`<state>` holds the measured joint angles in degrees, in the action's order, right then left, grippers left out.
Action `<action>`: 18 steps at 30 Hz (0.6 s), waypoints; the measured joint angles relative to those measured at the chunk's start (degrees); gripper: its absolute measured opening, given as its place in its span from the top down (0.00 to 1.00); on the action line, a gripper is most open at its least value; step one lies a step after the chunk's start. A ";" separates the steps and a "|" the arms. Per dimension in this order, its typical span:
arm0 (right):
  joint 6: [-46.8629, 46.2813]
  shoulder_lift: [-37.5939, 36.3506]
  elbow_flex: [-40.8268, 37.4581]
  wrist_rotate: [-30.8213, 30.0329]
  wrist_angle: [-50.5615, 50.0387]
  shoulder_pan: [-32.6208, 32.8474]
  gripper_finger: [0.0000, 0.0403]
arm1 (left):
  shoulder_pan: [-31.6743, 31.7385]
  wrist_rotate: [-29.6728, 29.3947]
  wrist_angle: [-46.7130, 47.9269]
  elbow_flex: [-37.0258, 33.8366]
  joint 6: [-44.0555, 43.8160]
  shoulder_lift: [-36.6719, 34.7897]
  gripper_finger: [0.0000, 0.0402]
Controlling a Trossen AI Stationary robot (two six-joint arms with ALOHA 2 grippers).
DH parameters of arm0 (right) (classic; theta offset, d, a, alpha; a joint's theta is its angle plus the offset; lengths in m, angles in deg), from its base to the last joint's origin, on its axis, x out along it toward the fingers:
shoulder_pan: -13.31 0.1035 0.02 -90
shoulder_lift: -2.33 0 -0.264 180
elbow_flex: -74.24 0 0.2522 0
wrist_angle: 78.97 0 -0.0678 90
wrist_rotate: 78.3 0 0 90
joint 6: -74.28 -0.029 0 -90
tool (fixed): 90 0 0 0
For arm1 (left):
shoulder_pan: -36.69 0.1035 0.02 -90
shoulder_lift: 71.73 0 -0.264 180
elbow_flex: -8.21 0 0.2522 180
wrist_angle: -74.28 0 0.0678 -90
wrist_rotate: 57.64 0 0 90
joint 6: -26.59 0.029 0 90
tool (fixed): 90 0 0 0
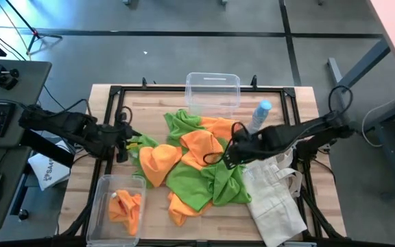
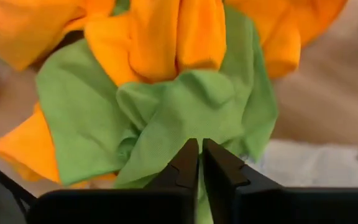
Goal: Sort microfiber towel by color & place in baskets
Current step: Put the green microfiber towel into the top transparent bin
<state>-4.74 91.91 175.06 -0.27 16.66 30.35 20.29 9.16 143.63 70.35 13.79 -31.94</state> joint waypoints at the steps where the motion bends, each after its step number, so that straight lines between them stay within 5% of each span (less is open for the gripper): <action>1: -3.00 0.69 -0.14 0.00 0.14 0.69 0.93 | 0.00 -0.02 -0.02 -0.02 0.00 -0.55 0.67; 10: -29.52 8.39 -1.64 0.00 0.59 7.33 0.70 | 0.00 2.41 0.02 -0.02 3.86 -1.89 0.67; 18: -35.50 13.83 -1.64 -0.99 2.93 8.26 0.58 | 0.00 3.61 0.04 -0.02 7.02 -1.72 0.67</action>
<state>-40.24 105.74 173.43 -1.26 19.59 38.61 20.29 12.77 143.67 70.33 20.81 -33.66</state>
